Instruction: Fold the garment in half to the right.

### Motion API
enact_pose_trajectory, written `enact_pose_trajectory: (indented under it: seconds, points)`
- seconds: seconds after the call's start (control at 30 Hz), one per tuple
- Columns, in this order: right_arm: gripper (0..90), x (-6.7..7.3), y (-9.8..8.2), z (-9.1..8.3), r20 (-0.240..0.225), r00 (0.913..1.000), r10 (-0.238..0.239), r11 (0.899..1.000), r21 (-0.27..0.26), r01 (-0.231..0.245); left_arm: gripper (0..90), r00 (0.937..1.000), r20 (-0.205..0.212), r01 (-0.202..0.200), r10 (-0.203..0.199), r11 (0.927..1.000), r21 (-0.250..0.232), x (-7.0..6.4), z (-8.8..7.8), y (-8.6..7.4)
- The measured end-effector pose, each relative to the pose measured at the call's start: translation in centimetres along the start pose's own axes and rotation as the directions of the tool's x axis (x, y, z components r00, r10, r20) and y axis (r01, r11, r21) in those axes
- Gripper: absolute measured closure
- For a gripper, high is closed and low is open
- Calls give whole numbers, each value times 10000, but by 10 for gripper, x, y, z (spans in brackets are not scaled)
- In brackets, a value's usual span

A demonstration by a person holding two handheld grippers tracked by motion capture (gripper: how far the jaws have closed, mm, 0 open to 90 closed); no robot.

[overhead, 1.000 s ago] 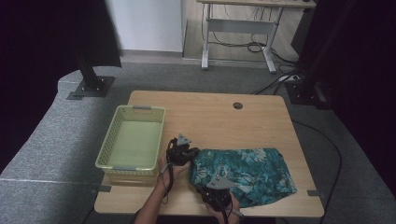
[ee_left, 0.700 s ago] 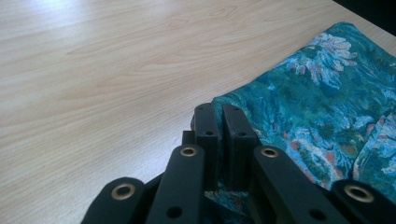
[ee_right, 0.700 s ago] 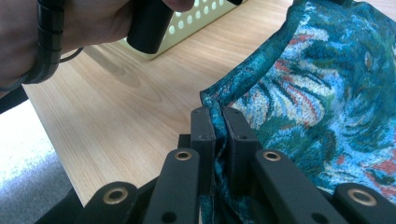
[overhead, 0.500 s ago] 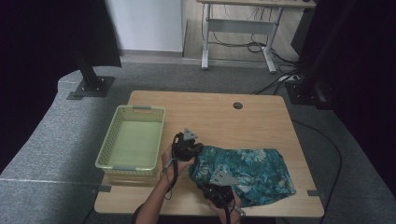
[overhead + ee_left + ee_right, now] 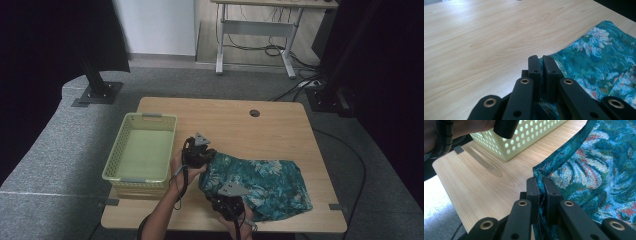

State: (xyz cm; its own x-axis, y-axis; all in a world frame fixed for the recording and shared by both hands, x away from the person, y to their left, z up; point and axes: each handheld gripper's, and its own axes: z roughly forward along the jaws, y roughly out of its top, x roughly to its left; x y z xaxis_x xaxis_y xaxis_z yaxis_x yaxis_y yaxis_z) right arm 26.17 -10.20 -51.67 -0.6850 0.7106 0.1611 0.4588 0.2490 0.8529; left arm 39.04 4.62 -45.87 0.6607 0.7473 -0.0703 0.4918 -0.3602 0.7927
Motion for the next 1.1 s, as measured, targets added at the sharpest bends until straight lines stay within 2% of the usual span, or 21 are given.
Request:
enact_pose_trajectory:
  seconds: [0.2, 0.43, 0.53, 0.77, 0.93, 1.1]
  points:
    - [832, 6, 9, 4, 43, 9999, 116, 9998, -139, -116, 860, 10000, -11, 52, -52, 10000, -57, 6, -5, -2]
    - [832, 10, 4, 10, 81, 9999, 69, 9998, 170, -70, 860, 9997, 64, 230, -230, 9997, -21, 12, -6, -9]
    - [838, 10, 10, 11, 21, 10000, -22, 9996, 274, 21, 860, 9997, 42, 228, -228, 9997, -89, 15, -11, -4]
    - [839, 14, 36, 6, -121, 9998, -154, 9999, 58, 155, 860, 9999, 68, 158, -155, 9989, -438, 16, -24, 9]
    - [839, 19, 38, 10, -195, 9996, -221, 9996, 175, 225, 860, 9998, 97, 177, -173, 9990, -408, 16, -25, 5]
    - [840, 18, 41, 14, -319, 9995, 2, 9999, 139, 2, 860, 9997, -13, 228, -229, 9992, -342, 21, -26, 7]
